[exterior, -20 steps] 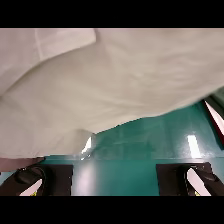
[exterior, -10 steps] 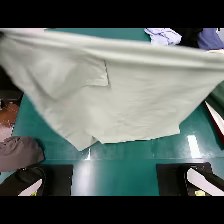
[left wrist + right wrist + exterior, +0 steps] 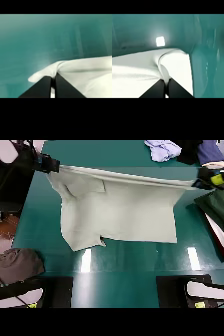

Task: Fold the shirts.

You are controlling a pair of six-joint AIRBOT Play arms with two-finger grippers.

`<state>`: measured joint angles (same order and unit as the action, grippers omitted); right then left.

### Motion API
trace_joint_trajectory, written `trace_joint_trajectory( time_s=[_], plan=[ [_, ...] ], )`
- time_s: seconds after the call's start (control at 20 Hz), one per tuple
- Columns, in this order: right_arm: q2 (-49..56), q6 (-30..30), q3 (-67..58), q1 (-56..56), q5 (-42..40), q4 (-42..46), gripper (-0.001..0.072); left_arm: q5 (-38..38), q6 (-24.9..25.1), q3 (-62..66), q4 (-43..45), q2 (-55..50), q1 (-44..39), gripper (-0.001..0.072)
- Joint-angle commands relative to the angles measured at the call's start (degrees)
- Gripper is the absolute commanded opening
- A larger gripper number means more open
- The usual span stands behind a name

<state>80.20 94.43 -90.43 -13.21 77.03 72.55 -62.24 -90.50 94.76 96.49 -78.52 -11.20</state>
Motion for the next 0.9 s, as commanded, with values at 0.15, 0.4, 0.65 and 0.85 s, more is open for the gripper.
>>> trace_joint_trajectory(
  time_s=[0.15,0.4,0.65,0.85],
  plan=[
    [5.86,-3.52,5.29,7.65,-20.26,-0.37,0.0015,6.43,8.28,-0.20,-8.37,-9.31,3.74,0.0033],
    [7.21,-3.67,11.91,9.29,-20.31,-0.48,0.0015,-4.50,11.50,-4.68,-6.91,-10.95,3.74,0.0033],
    [7.21,-3.69,16.81,9.29,-19.47,-0.57,0.0016,-6.12,11.43,-14.60,-6.69,-10.95,3.74,0.0034],
    [7.19,-3.67,17.66,9.29,-19.15,-0.57,0.0019,-8.00,11.41,-15.69,-6.45,-10.93,3.74,0.0048]
  ],
)
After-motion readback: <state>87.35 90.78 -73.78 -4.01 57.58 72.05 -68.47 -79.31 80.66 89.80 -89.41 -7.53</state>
